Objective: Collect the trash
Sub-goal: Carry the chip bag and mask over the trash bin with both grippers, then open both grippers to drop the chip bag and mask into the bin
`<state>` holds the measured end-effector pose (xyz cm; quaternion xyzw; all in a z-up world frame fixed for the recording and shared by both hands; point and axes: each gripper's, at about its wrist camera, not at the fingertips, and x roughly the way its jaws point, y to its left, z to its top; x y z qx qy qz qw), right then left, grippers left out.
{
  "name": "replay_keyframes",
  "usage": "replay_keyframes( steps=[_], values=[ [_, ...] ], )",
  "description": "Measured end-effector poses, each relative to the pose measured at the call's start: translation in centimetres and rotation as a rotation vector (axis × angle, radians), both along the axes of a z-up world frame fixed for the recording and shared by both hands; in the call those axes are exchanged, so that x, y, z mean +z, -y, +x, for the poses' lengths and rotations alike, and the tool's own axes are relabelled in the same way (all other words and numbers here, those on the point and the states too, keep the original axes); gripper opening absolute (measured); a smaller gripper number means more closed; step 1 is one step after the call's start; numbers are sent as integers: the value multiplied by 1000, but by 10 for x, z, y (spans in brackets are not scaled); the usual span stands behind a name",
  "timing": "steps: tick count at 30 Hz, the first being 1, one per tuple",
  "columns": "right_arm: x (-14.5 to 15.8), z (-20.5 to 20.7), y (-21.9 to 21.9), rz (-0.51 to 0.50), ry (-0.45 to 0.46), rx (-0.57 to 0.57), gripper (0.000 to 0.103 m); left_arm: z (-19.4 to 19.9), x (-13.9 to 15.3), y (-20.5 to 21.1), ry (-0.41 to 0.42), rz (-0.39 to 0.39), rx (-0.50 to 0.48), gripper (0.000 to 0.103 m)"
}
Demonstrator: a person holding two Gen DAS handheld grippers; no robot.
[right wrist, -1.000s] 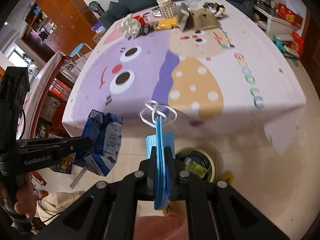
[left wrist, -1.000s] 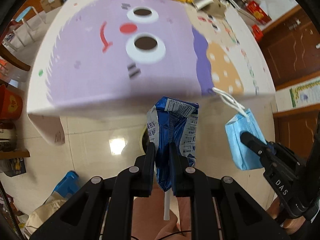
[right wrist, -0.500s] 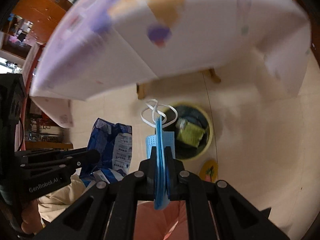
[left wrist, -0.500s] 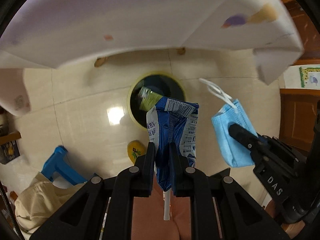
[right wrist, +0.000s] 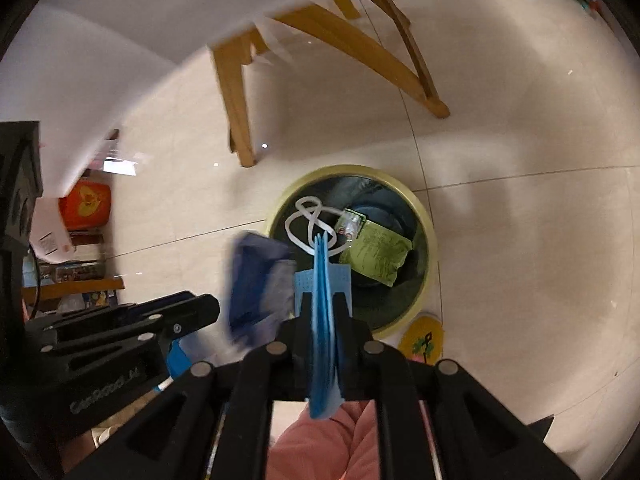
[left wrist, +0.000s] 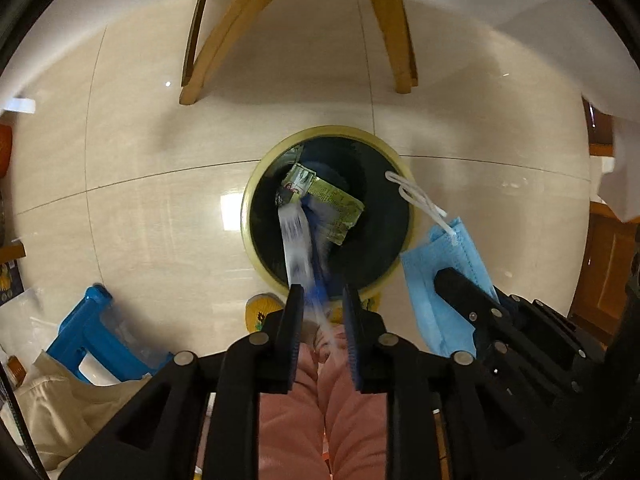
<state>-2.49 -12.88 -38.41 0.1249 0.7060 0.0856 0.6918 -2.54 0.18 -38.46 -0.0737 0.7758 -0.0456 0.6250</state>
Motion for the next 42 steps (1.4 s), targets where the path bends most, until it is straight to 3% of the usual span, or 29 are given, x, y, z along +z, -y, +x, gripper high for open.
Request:
replay_keyframes(
  steps=[5,21,33,42],
  values=[
    [-12,3,5,4,9,-20,15,0,-6,1,18,35,5,23],
    [-1,11,6,17,73,18,22,-7,10,-8,58,107,64,26],
    [22,11,-3,13,95,82,22,-6,48,-16,128,130,85,26],
    [57,11,-5,19,139,108,22,-8,90,-16,181,130,96,26]
  ],
)
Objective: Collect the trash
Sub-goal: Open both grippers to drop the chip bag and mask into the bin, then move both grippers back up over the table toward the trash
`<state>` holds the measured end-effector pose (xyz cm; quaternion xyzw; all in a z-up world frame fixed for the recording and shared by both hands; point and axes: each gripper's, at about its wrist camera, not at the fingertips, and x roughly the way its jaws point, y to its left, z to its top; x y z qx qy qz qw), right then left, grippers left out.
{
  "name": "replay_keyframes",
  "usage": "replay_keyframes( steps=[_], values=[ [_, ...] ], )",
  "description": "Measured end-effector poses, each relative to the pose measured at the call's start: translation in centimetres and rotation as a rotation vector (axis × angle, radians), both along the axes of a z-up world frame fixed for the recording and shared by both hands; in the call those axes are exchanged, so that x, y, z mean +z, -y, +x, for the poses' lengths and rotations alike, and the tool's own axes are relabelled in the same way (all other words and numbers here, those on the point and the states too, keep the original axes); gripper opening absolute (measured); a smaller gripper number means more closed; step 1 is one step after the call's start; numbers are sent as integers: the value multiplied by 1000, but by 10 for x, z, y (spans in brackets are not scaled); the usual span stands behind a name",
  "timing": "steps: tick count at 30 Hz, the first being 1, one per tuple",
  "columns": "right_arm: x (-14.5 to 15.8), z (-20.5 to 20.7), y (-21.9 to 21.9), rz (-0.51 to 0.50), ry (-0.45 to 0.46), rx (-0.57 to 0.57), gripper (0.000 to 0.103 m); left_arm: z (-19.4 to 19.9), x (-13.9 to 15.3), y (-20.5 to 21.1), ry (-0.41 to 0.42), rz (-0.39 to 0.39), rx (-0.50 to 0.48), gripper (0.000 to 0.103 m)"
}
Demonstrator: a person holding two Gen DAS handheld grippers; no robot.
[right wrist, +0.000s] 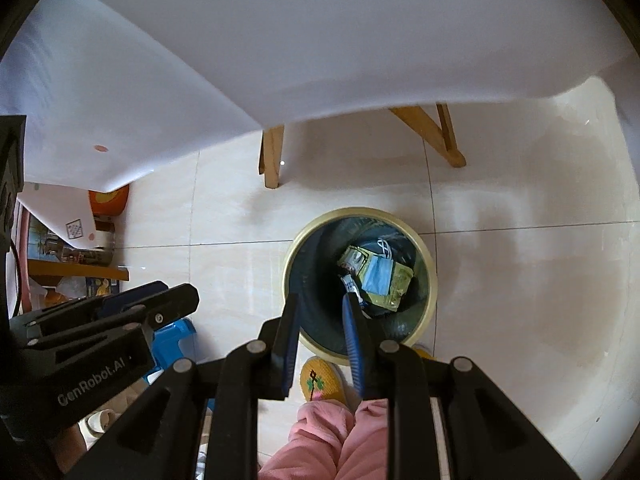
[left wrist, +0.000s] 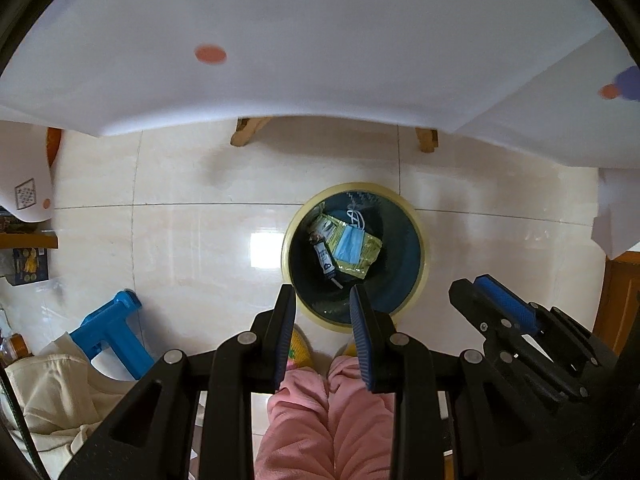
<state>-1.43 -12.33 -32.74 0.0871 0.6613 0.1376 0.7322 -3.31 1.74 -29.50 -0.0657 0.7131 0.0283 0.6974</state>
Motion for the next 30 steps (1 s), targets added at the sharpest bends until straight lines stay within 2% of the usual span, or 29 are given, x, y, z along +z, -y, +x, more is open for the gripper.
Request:
replay_keyframes(
  steps=[6,13,22,26,30],
  values=[
    [44,-1,1,-2,25,9,22,-2,48,1,44,-9,10,26],
    [117,-5,4,1,87,39,22,-4,131,2,143,-19,-6,26],
    [216,-3,16,34,233,87,22,-1,237,-9,308,-3,0,27],
    [257,4,20,44,320,110,22,2,271,-12,361,4,29,35],
    [295,14,24,56,416,139,22,9,307,-16,426,30,57,37]
  ],
)
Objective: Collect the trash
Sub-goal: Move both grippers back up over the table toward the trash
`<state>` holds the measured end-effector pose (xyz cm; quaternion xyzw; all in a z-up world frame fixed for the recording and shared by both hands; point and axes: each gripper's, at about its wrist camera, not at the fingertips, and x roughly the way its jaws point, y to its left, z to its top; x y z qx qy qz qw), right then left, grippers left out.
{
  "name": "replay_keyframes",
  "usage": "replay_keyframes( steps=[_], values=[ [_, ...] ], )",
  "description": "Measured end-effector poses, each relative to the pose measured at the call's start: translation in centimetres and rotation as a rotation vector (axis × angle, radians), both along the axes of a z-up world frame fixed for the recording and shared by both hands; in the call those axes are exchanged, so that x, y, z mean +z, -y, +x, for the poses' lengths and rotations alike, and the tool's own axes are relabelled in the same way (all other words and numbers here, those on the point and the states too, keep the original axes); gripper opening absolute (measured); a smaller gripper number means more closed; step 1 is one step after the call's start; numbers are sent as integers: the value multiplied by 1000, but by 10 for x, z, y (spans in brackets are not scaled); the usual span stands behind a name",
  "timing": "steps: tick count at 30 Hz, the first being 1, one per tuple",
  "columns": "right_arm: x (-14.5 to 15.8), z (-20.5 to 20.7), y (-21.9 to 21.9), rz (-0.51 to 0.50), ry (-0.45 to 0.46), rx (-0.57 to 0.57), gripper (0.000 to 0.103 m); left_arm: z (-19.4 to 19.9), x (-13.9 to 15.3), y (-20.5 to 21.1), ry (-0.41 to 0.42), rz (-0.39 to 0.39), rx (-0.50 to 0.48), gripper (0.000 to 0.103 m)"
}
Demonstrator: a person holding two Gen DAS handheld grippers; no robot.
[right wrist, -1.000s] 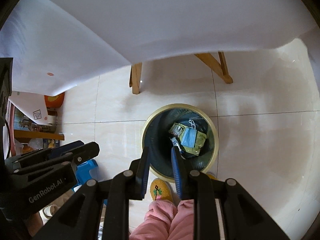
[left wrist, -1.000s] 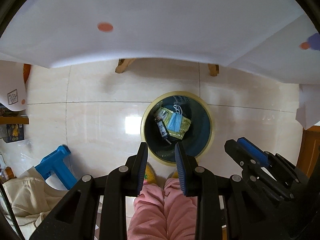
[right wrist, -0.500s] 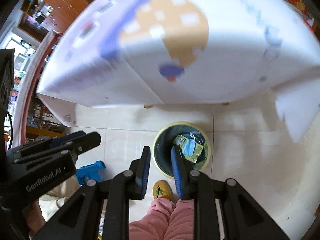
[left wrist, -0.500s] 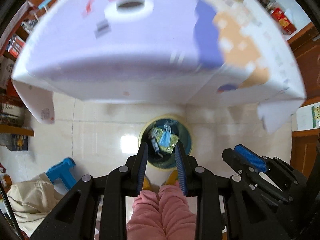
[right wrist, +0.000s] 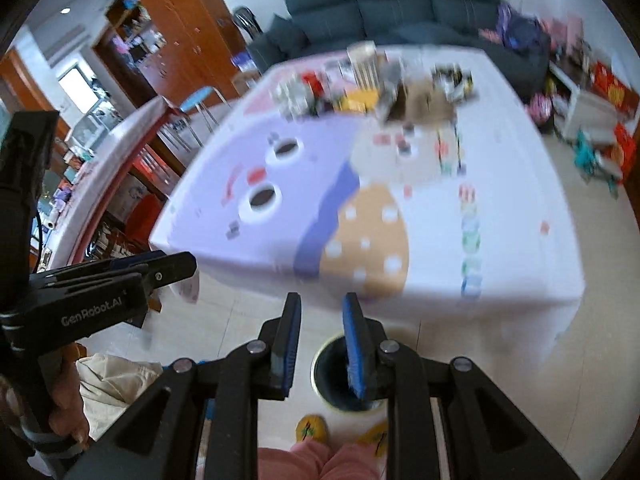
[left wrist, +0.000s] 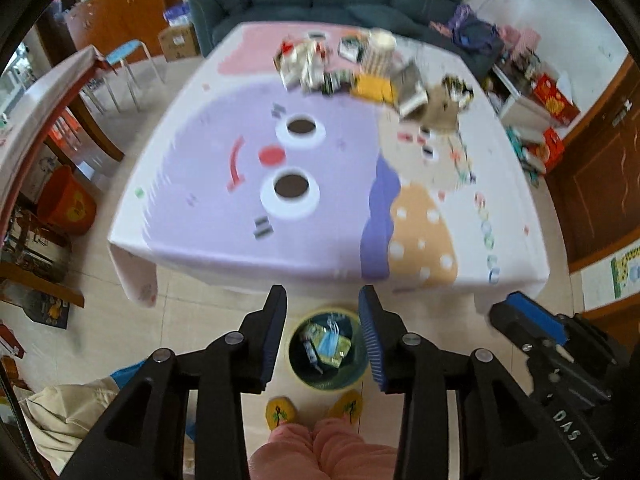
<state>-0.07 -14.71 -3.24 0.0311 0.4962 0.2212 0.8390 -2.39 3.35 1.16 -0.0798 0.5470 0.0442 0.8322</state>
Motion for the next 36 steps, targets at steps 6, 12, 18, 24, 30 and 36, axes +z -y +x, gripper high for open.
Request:
replay_keyframes(
  steps=[6,12,18,24,30,36],
  values=[
    [34,16,-1,16,84,44,22,12,35,-7,81,29,42,56],
    [52,39,2,36,121,40,22,30,55,-15,116,37,52,56],
    [55,67,-3,52,132,8,22,65,58,-27,135,29,40,56],
    [53,104,-26,28,136,-33,22,130,56,-56,151,-21,-5,63],
    [48,154,-54,30,106,-151,22,211,42,-86,102,-55,-83,66],
    [31,201,-78,15,45,-273,22,284,16,-110,44,-75,-171,66]
  ],
)
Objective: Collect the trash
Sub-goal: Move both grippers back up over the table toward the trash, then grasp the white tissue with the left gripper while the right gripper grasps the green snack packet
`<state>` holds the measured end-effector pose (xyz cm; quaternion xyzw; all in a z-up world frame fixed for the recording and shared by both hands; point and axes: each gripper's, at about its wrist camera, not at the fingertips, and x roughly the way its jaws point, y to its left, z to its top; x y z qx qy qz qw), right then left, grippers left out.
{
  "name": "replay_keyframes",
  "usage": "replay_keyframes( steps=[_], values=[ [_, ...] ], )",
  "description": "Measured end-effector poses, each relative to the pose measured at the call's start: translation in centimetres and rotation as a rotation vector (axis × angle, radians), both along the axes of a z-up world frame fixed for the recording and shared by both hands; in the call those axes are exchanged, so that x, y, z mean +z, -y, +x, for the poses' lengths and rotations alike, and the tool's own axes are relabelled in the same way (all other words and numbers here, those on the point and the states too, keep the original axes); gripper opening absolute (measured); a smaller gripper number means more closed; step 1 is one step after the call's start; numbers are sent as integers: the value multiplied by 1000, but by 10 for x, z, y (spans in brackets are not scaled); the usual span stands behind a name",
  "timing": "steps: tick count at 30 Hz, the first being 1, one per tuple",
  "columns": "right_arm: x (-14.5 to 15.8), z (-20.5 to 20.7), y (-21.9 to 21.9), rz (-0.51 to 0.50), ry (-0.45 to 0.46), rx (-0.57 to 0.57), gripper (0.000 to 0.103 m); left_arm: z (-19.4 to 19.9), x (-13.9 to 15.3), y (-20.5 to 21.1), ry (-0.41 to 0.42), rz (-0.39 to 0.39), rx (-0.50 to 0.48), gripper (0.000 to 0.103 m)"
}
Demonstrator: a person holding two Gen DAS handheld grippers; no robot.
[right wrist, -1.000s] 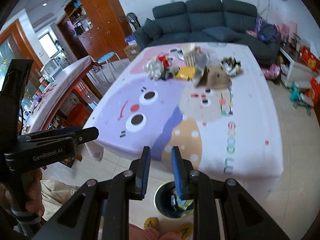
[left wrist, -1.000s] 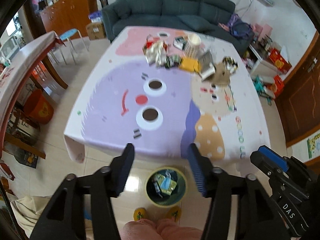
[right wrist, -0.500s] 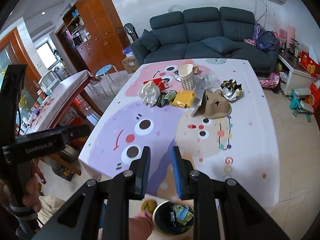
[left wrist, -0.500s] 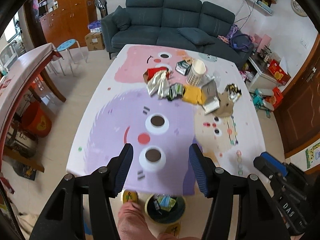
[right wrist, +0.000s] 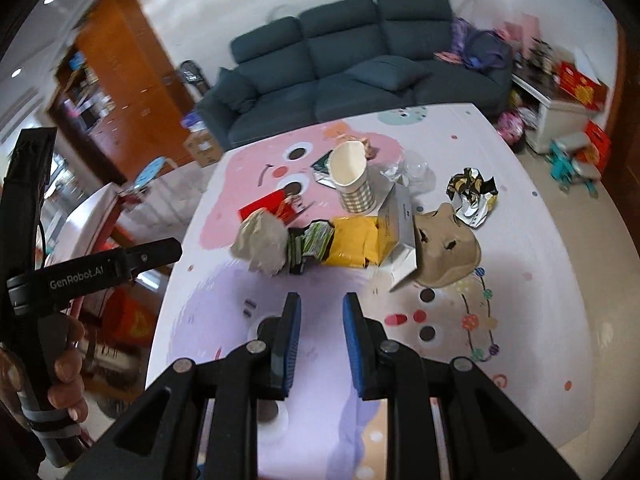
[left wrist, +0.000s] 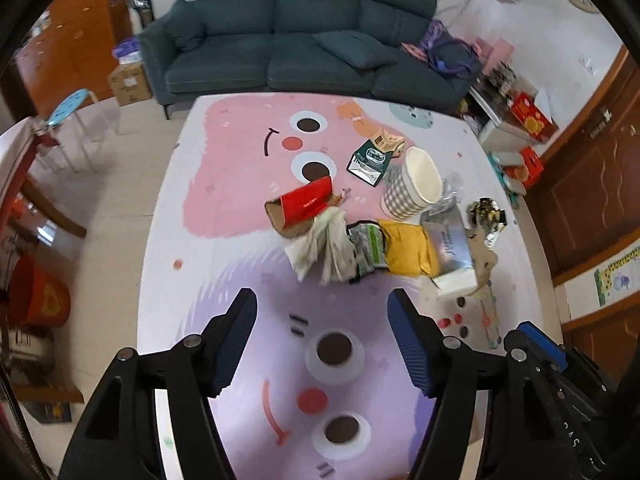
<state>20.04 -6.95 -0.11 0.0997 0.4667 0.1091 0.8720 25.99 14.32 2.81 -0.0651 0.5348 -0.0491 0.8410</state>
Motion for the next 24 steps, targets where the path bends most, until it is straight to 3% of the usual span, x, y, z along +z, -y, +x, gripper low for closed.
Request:
replay_keyframes(
  steps=[8,16,20,22,23,24],
  values=[
    [-34,41,-23,2,-77,-109,22,73,-55,5,-97,-8,-81,66],
    [-57,75,-37,-12,-114,-144,25,104,-100,21,-152,74,-139,66],
    [-66,90,-49,-21,-124,-125,26,107,-114,15,-178,2,-142,65],
    [-73,98,-57,-33,-138,-112,26,107,-117,13,-180,-35,-151,49],
    [-77,102,-60,-36,-146,-106,26,106,-118,12,-184,-74,-167,34],
    [-81,106,-64,-38,-154,-101,26,104,-116,11,-184,-96,-174,25]
  ],
)
